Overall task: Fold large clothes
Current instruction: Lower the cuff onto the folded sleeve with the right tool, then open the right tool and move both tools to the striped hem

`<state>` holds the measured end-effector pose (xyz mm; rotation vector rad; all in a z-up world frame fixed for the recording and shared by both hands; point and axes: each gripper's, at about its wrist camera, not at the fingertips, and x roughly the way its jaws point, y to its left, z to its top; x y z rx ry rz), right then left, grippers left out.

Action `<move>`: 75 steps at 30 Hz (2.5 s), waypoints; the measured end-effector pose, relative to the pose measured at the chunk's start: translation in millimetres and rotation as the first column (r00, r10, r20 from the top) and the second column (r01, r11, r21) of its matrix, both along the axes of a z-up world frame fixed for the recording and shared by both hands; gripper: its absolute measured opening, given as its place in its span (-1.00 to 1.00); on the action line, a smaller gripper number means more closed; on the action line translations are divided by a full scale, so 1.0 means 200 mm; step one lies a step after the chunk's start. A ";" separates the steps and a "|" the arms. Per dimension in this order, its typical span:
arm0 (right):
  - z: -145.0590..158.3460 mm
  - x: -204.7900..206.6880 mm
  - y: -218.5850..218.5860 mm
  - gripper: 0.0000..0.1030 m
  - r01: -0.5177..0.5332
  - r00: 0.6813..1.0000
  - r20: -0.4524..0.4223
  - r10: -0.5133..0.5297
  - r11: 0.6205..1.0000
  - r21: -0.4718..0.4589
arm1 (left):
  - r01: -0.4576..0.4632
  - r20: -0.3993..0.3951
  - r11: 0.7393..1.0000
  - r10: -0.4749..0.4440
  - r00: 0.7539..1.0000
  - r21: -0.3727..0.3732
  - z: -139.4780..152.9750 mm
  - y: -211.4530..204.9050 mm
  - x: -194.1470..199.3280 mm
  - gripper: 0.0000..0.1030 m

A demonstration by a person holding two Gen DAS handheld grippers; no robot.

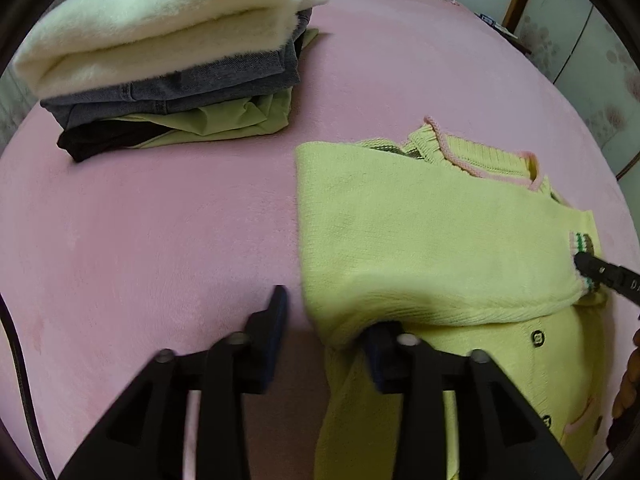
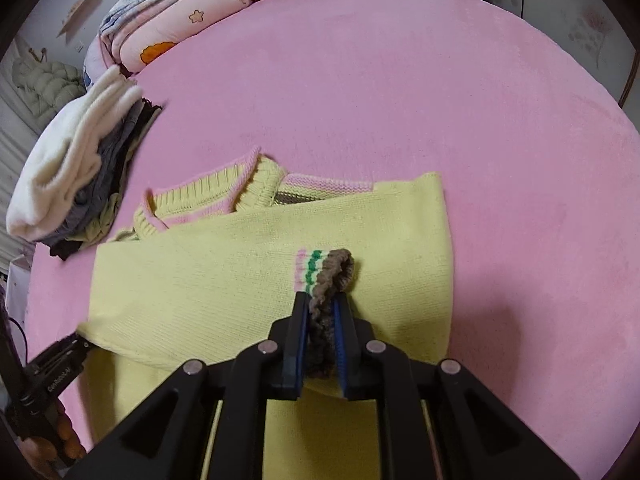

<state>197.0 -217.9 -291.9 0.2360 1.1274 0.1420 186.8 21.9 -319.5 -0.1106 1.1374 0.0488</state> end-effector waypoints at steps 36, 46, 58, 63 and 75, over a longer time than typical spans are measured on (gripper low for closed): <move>0.02 -0.12 0.12 -1.00 -0.138 0.990 0.020 0.138 0.990 -0.010 | 0.126 -0.008 0.989 -0.127 0.992 -0.077 0.00 -0.08 0.11 -0.69; 0.11 0.00 0.14 -0.95 -0.105 0.990 0.097 0.106 0.994 -0.017 | 0.051 0.060 0.995 -0.047 0.997 -0.083 0.09 -0.05 0.28 -0.06; -0.01 0.06 -0.01 -1.00 -0.053 0.996 0.067 0.059 0.995 -0.089 | 0.027 0.038 1.000 -0.027 0.999 -0.009 -0.02 -0.05 0.43 -0.04; 0.06 0.05 -0.02 -0.95 -0.030 0.998 0.056 0.033 0.998 -0.056 | -0.014 0.012 1.000 0.014 1.000 -0.024 0.04 -0.06 0.43 0.25; 0.42 -0.09 -0.07 -0.70 -0.022 0.996 0.091 0.022 1.000 0.004 | 0.020 0.075 0.998 -0.015 0.997 -0.063 0.48 -0.23 0.25 0.62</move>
